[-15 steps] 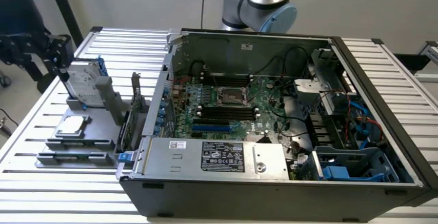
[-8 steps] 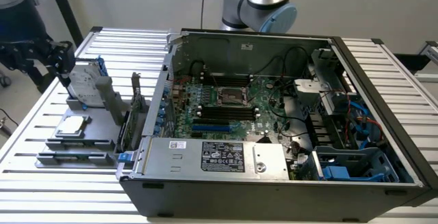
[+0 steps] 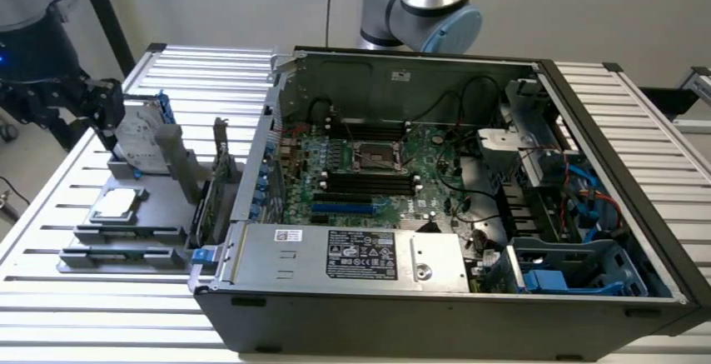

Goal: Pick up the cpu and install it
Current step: 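Pick up the cpu and move it towards the insertion slot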

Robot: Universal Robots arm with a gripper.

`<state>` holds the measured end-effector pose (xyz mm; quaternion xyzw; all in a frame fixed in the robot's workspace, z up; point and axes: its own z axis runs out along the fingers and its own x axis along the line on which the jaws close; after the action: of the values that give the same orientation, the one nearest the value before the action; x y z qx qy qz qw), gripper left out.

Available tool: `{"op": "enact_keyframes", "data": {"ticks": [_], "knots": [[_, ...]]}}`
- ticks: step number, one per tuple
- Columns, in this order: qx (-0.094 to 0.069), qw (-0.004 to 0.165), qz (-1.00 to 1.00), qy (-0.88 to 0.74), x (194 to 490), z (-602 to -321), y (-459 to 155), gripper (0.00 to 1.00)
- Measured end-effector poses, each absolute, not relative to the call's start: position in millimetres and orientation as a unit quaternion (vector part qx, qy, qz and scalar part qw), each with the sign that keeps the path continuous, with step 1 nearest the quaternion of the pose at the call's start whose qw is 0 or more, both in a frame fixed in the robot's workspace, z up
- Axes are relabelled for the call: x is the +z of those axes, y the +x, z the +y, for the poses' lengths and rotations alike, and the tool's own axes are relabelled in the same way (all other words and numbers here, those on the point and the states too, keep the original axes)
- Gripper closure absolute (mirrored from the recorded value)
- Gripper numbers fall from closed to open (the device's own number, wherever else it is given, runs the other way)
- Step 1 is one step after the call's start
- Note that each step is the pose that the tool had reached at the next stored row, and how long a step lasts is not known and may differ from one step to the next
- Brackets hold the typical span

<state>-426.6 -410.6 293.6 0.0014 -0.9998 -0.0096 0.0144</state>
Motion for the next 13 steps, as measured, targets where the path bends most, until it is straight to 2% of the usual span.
{"op": "enact_keyframes", "data": {"ticks": [13], "knots": [[-0.010,0.014,-1.000,0.003,270,-417,-431,0.40]]}}
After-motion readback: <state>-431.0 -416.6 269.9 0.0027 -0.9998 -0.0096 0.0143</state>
